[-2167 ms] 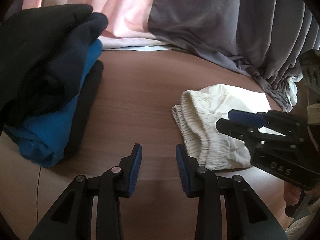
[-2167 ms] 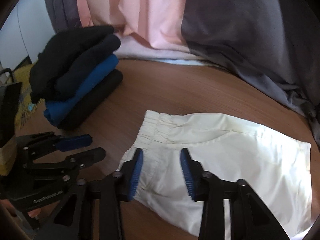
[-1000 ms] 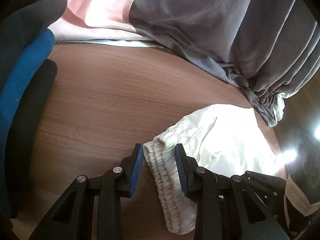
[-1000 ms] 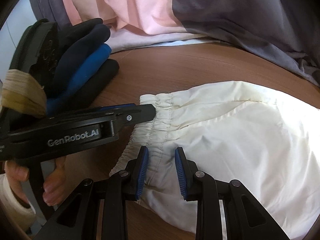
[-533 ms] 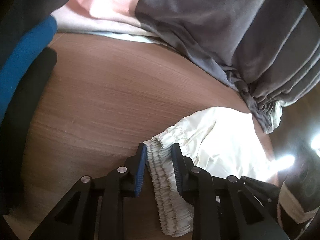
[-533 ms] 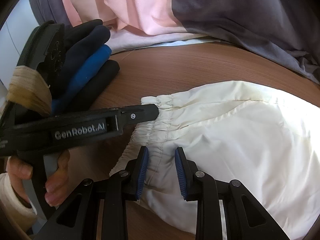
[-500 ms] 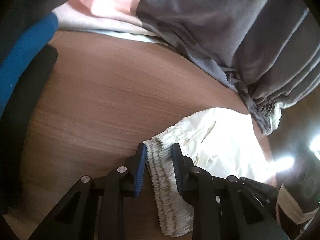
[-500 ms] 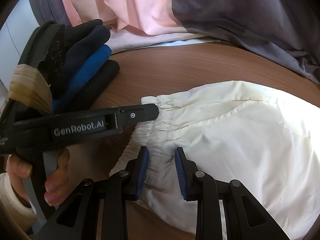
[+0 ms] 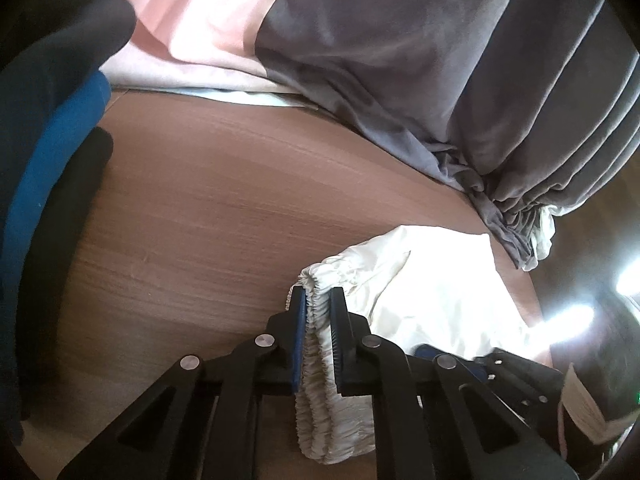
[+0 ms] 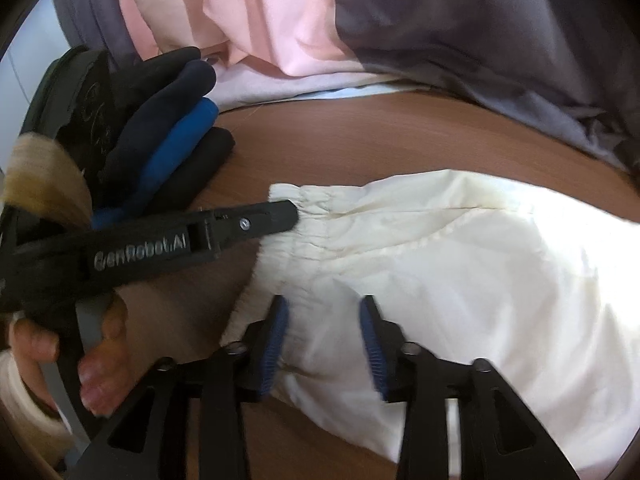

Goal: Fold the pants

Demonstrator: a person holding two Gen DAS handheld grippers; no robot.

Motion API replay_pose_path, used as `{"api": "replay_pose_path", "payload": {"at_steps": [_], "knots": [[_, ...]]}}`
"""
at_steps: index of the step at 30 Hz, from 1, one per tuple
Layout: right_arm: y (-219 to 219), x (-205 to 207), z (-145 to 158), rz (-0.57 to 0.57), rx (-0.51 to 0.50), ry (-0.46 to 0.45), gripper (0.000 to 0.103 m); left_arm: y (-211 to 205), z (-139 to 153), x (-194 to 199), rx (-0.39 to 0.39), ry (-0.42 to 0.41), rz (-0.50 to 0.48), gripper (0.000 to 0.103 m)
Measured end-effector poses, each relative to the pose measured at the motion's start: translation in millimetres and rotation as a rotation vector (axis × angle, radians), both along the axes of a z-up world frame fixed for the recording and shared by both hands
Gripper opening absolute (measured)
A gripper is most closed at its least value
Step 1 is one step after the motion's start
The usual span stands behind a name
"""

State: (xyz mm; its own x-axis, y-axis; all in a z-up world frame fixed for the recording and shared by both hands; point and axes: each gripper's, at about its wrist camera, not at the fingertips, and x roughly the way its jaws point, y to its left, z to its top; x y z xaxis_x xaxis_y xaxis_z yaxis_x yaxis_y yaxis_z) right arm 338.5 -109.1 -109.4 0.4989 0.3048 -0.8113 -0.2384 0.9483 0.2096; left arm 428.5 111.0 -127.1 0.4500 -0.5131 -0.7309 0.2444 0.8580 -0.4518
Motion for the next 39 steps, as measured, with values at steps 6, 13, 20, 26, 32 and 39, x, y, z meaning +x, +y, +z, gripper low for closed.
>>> {"api": "replay_pose_path", "payload": {"at_steps": [6,13,20,26,32,39], "knots": [[13.7,-33.4,7.7,0.138,-0.11,-0.024,0.051,-3.5,17.6,1.9,0.055,-0.013,-0.037,0.012],[44.6,-52.7,5.9,0.188,-0.278,-0.195,0.06,-5.0,32.6,-4.1,0.052,-0.013,-0.043,0.012],[71.1,-51.7,-3.7,0.239,-0.344,-0.304,0.06,0.1,47.2,-4.6,-0.016,0.0,-0.051,0.011],[71.8,-44.7,-9.0,0.227,-0.347,-0.277,0.053,2.1,44.3,0.6,0.001,0.011,-0.048,0.011],[69.6,-42.3,-14.7,0.226,-0.341,-0.243,0.032,2.7,37.2,3.5,0.034,0.019,-0.061,0.011],[31.2,-30.2,7.1,0.154,-0.195,-0.203,0.02,7.9,43.7,-0.3,0.099,-0.016,-0.046,0.044]]}}
